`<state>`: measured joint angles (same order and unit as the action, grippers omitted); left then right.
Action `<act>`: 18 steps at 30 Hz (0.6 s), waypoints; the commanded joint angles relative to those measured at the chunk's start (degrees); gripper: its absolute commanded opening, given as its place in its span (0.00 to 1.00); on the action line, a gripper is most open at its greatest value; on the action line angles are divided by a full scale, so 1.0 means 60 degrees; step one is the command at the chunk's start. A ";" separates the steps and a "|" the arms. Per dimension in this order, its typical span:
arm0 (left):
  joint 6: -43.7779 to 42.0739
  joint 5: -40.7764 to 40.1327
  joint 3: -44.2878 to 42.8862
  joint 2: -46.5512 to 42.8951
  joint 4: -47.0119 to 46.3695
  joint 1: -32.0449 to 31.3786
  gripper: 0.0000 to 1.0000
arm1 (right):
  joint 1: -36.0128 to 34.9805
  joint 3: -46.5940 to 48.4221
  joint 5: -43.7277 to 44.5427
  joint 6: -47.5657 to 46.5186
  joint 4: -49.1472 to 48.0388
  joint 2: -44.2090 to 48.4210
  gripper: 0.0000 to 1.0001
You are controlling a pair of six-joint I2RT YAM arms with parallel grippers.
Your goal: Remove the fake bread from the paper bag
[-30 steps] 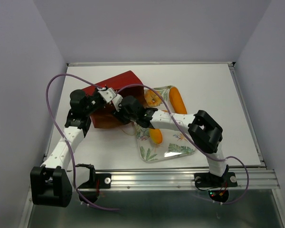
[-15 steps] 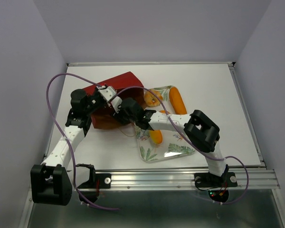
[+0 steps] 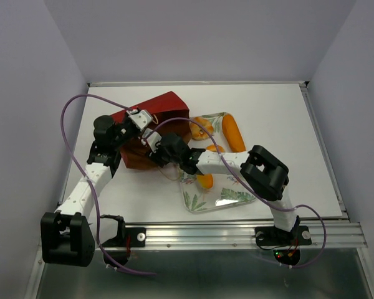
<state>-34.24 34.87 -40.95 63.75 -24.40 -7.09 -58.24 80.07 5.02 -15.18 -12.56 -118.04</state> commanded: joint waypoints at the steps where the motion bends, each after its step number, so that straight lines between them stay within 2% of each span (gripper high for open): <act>1: 0.0228 0.0310 -0.0455 -0.0253 -0.0752 -0.0063 0.00 | -0.0094 0.0204 0.0600 -0.0048 -0.1174 0.0191 0.61; 18: 0.0623 0.0589 -0.0558 -0.0224 -0.0752 -0.0107 0.00 | -0.0181 0.1288 0.0848 -0.0004 -0.0983 -0.0630 0.62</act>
<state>-32.53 35.35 -41.41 63.75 -25.17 -6.63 -58.43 83.81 8.47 -15.18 -15.05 -120.38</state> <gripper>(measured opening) 0.030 0.621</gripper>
